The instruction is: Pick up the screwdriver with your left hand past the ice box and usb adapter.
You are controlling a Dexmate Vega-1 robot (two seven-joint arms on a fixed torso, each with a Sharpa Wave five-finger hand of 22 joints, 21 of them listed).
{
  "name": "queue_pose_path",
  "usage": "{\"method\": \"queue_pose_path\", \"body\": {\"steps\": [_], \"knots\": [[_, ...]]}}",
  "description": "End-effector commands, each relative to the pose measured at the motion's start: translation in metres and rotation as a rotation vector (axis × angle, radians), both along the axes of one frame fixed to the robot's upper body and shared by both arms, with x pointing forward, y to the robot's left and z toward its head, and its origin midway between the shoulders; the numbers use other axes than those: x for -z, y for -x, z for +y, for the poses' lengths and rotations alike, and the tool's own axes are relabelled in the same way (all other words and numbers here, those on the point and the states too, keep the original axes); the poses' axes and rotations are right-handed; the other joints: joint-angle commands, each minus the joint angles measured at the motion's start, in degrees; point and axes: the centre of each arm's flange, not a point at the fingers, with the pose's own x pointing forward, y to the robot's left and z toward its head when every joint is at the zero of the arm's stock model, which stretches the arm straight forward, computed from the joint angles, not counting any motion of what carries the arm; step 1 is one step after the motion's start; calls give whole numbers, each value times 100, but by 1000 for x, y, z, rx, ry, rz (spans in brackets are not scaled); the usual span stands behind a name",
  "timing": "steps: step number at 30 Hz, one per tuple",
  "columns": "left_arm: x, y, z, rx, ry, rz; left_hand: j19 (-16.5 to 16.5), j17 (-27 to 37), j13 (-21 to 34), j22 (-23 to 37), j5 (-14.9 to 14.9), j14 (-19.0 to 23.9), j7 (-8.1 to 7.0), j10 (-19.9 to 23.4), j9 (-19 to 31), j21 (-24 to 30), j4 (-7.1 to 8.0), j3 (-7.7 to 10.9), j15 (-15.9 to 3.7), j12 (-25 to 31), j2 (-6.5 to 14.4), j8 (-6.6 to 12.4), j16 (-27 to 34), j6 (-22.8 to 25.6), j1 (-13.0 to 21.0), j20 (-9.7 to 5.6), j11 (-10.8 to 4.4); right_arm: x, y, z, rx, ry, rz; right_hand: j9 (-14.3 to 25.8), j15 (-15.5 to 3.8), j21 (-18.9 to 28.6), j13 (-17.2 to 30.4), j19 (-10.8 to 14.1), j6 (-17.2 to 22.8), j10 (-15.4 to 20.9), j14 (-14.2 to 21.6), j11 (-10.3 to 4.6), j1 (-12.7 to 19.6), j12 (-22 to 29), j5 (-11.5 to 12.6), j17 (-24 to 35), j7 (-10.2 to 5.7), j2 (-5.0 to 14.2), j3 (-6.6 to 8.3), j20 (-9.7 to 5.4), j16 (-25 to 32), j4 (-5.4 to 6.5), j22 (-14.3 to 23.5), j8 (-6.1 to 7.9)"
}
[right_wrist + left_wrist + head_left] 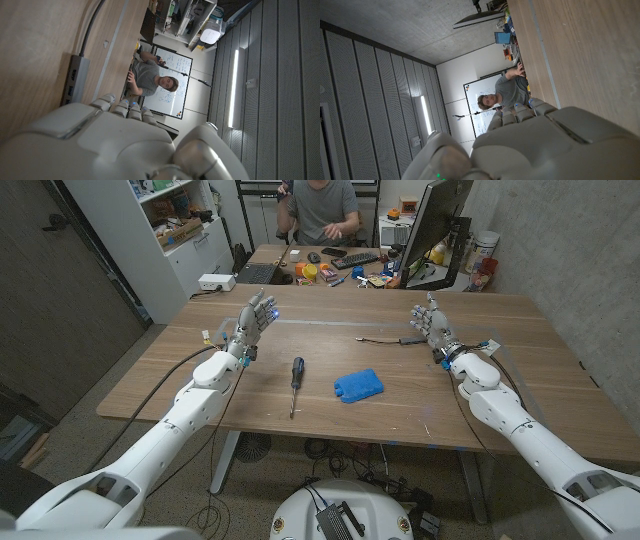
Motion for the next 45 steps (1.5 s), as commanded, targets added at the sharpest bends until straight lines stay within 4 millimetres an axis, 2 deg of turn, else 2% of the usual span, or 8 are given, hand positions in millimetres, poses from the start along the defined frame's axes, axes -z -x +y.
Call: {"method": "queue_pose_path", "body": {"steps": [1,5,10,16,24,25,34,45], "knots": [[-22,2,-9,5,-17,31,38,7,26,8,30,54,-7,72,23,21,-2,37,-344,44,6,27,43,41,46,-181,10,-12,-3,-11,8,55,2,30,40,18,23,64,-9,35,9,-4,-16,28,33,11,47,56,6,-9,42,33,19,26],[-22,4,-10,3,-25,35,39,8,27,8,30,52,-4,70,23,22,-4,37,-340,42,6,28,42,45,45,-183,1,-13,-2,-11,9,58,1,30,47,15,23,65,-14,33,7,2,-16,28,31,11,49,54,5,-8,42,31,19,25],[-19,16,-17,-45,-76,87,74,8,28,9,31,108,-2,189,25,36,-13,50,-351,85,30,50,64,103,58,-166,16,-13,-1,-11,13,65,-9,30,42,9,23,71,-19,28,2,-11,-16,29,27,10,47,49,3,-2,43,28,19,26],[-24,45,-26,-137,-200,101,159,6,35,11,27,217,52,418,29,64,-45,92,-321,156,85,83,94,205,118,-120,-6,-11,-3,-12,15,67,-10,30,50,3,23,71,-28,31,-2,10,-15,32,23,10,50,44,0,0,44,25,20,25],[-21,79,-25,-191,-256,82,202,5,43,11,17,288,93,534,33,74,-85,91,-314,187,51,115,109,308,151,-108,-32,-16,-4,-15,23,71,-21,30,49,-5,22,73,-39,23,-6,6,-12,31,20,9,51,40,-1,3,45,20,20,24],[-19,82,-24,-202,-264,84,208,5,45,11,15,294,82,558,34,74,-95,86,-305,192,35,119,107,321,156,-101,3,-16,-5,-15,22,68,-18,30,49,-6,22,73,-37,24,-6,7,-11,32,20,9,55,40,-1,3,45,19,20,25],[-9,98,-18,-321,-326,117,266,12,61,12,10,457,38,725,57,80,-167,35,-263,226,-115,226,142,640,181,-28,43,-20,-9,-11,18,79,-25,30,56,-14,22,75,-45,7,-19,14,-5,28,16,8,54,40,1,7,43,12,20,26],[-11,117,-17,-462,-424,160,290,19,71,16,1,548,123,838,76,79,-185,5,-221,246,-181,257,154,762,178,11,46,-27,-13,-8,22,88,-38,29,50,-27,22,73,-60,-17,-31,-1,5,23,12,7,57,38,3,8,42,3,20,26]]}}
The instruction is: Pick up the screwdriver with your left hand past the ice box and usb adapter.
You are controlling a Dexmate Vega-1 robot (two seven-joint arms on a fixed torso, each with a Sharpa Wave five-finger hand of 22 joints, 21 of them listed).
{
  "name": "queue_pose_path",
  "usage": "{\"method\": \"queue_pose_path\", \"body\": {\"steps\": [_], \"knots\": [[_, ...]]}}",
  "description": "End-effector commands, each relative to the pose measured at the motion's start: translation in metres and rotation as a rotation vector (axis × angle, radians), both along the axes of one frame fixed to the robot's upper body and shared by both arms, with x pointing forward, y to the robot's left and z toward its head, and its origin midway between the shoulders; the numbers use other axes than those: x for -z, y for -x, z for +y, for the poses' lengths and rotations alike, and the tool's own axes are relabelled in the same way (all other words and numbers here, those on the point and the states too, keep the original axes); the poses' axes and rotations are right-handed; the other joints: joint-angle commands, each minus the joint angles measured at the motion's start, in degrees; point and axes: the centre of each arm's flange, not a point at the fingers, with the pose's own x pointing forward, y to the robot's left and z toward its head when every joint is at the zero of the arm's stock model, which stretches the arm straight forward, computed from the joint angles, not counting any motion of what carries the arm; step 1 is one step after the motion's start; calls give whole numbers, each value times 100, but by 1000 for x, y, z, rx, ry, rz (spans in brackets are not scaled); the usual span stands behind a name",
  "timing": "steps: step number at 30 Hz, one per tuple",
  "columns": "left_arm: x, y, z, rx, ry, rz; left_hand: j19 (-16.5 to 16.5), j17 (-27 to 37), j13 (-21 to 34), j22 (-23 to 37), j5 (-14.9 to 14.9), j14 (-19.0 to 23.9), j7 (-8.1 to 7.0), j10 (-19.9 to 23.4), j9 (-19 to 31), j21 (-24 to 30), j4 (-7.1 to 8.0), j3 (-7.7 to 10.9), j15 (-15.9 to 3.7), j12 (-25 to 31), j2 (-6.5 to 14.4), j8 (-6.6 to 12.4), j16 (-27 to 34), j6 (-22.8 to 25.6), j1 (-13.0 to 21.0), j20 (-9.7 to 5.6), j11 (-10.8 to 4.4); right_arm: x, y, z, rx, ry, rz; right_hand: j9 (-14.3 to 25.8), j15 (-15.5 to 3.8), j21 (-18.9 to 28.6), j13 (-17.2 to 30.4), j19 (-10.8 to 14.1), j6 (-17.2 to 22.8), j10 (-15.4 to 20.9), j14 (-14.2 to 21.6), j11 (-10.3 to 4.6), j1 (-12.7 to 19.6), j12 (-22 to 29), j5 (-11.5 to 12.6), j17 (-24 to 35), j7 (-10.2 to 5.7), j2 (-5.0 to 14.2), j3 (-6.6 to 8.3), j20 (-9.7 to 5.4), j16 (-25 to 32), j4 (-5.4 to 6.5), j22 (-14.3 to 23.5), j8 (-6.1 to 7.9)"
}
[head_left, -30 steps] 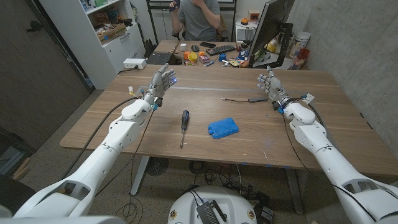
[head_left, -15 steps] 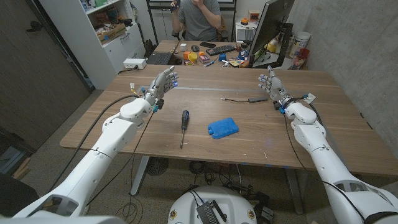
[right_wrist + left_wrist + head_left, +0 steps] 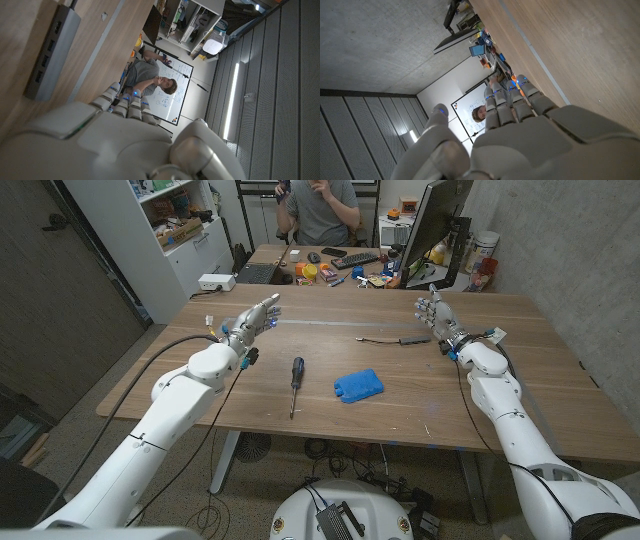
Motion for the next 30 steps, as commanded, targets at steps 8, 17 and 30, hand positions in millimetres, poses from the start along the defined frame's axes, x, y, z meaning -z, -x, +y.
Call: {"method": "queue_pose_path", "body": {"steps": [8,17,30], "knots": [[-4,36,-6,-272,-189,36,41,25,24,19,1,97,79,196,33,52,-47,-5,-182,64,-129,82,47,239,12,41,-13,-12,-1,1,24,31,-49,31,46,-40,23,65,-51,-31,-49,-5,17,21,13,8,20,40,7,8,15,-6,22,22],[-1,41,-13,-388,-264,86,-1,30,32,21,2,193,129,407,45,29,-68,-31,-191,109,-196,165,56,519,29,62,-13,-22,11,-4,73,59,-123,30,44,-51,22,53,-59,-39,-60,-5,33,22,13,6,11,44,14,11,14,-17,22,24],[13,35,-22,-449,-357,143,29,32,38,23,5,268,154,533,52,36,-78,-62,-187,121,-260,243,58,790,34,68,-6,-33,28,-7,105,77,-205,30,20,-62,21,55,-66,-49,-67,-16,67,23,14,4,1,32,20,5,16,-44,21,31]]}}
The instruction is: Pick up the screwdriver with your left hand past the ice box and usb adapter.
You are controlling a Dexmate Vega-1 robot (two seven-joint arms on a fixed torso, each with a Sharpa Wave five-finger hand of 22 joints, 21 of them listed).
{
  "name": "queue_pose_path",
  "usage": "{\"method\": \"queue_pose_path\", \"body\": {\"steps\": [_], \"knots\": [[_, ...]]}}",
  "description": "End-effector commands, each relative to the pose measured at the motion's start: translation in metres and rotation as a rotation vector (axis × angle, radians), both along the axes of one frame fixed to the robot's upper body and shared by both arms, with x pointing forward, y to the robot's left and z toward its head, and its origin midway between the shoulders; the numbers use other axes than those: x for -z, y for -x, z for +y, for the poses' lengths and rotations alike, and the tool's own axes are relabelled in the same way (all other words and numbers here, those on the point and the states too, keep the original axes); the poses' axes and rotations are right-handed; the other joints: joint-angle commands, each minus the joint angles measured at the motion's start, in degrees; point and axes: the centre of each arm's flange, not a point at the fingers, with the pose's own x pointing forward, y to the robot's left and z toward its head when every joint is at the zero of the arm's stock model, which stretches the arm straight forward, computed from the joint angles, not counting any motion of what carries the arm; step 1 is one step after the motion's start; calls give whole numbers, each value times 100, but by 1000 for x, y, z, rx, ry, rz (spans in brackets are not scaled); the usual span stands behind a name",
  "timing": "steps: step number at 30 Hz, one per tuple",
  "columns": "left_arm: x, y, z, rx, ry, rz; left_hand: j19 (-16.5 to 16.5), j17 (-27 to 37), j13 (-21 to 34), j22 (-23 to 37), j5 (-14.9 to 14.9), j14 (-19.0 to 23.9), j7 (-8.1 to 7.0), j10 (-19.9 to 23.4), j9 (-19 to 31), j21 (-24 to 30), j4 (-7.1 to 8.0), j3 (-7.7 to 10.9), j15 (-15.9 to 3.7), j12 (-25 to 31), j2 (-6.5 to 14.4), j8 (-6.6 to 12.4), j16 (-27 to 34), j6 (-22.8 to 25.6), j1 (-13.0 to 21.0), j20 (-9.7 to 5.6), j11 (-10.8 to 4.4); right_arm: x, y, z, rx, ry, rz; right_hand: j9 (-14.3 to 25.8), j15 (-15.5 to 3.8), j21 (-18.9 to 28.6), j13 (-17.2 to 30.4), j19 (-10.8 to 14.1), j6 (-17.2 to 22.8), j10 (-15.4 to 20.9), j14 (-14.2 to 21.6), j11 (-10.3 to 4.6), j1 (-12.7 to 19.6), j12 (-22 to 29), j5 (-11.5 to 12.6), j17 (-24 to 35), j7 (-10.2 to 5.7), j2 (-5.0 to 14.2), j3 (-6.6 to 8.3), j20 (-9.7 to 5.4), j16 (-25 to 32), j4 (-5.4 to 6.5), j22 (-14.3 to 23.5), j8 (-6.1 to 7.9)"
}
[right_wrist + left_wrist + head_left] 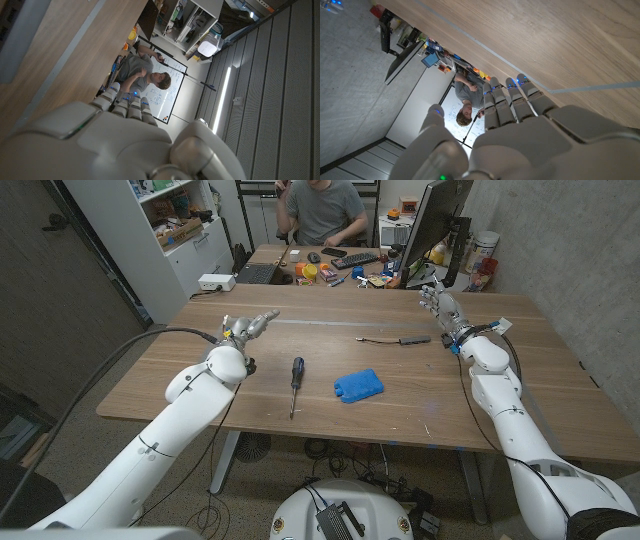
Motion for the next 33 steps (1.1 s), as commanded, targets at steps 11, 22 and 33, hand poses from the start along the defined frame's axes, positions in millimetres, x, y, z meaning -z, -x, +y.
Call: {"method": "queue_pose_path", "body": {"steps": [11,22,33], "knots": [[17,-11,-22,-160,-202,73,65,37,20,26,23,107,-125,30,27,40,-36,-39,-206,-49,-111,-158,10,-274,49,33,-18,-28,30,3,36,34,-161,30,-37,-36,21,32,-52,-22,-46,-10,97,26,25,16,14,-6,17,2,16,-66,20,41],[25,-16,-34,-212,-275,95,106,35,24,25,51,149,-279,153,26,45,-75,-53,-233,-35,-174,-85,4,-27,122,38,-106,-36,36,9,50,57,-211,29,-41,-49,20,11,-54,-31,-51,-2,120,27,27,15,7,-8,23,15,17,-84,20,43],[27,-18,-53,-256,-375,108,127,33,25,24,73,179,-357,243,18,45,-106,-45,-276,-25,-199,-72,1,68,210,3,-206,-39,38,12,49,60,-238,28,-45,-62,20,-11,-53,-33,-69,-2,139,30,29,14,20,-4,31,19,14,-99,19,46]]}}
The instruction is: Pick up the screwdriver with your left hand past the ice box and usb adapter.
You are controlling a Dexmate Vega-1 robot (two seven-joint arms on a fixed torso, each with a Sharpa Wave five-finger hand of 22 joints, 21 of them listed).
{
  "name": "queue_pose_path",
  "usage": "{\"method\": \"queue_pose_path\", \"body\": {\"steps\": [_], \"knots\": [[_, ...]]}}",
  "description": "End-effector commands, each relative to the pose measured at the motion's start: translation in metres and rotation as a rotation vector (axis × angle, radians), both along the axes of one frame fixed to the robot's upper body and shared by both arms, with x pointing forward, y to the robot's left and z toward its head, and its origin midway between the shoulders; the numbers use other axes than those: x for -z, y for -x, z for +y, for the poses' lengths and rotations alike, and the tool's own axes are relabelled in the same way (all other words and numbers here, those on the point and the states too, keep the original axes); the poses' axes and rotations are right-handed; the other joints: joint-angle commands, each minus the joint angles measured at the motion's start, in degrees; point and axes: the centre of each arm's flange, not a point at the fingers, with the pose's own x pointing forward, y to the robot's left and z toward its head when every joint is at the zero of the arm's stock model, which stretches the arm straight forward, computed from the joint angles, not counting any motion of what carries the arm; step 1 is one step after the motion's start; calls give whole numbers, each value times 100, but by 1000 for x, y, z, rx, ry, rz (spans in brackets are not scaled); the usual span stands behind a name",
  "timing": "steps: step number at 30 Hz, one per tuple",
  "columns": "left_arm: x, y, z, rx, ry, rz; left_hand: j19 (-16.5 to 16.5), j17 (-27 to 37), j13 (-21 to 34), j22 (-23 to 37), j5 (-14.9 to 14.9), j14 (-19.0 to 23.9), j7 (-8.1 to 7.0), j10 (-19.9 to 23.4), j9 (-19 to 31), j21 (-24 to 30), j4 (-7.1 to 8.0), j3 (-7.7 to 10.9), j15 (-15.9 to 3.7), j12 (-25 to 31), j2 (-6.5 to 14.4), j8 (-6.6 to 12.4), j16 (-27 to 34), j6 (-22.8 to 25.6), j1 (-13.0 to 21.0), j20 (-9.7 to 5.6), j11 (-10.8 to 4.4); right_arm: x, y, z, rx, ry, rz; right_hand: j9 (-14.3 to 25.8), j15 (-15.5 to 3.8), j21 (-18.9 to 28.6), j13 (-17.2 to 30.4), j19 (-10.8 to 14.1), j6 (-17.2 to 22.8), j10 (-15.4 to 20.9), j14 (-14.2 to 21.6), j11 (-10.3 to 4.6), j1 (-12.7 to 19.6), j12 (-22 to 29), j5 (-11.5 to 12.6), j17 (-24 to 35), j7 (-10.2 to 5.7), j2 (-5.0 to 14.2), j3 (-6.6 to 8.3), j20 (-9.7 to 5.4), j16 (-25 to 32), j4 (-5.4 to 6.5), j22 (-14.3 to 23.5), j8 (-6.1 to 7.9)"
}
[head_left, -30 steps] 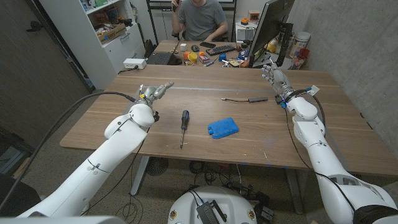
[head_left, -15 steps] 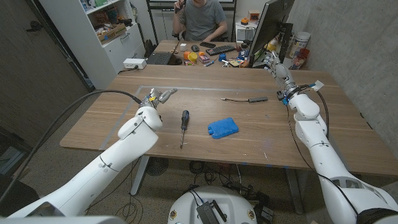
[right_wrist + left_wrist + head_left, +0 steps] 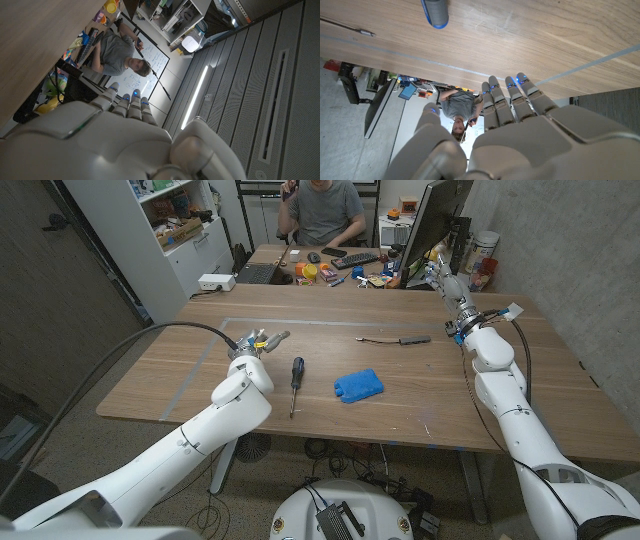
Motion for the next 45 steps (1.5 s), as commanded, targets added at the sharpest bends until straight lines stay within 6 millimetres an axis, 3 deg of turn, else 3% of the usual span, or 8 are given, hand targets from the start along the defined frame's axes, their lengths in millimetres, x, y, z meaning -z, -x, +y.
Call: {"method": "queue_pose_path", "body": {"steps": [1,27,45], "knots": [[5,-3,-18,-52,-103,18,52,20,26,25,30,43,-13,49,18,44,-37,26,-270,13,-33,39,0,5,46,-29,-25,-5,4,5,1,8,-38,29,-15,-20,20,-13,-51,-37,-38,-9,70,29,29,13,20,-11,-4,20,14,-32,20,46],[30,-19,-44,-70,-185,74,64,19,28,23,66,58,38,168,2,38,-72,27,-293,21,-88,23,-13,64,179,-24,-91,-5,5,4,-22,4,-42,28,-8,-35,18,-41,-65,-107,-95,-18,96,11,31,12,11,-14,1,36,4,-61,19,43],[31,-23,-56,-72,-249,91,44,22,30,25,94,52,61,194,-3,25,-62,5,-287,1,-122,39,-24,189,225,-25,-135,-4,1,0,-41,-6,-38,28,-21,-45,16,-66,-92,-166,-151,-33,104,-2,31,12,-11,-2,7,27,-2,-72,19,35]]}}
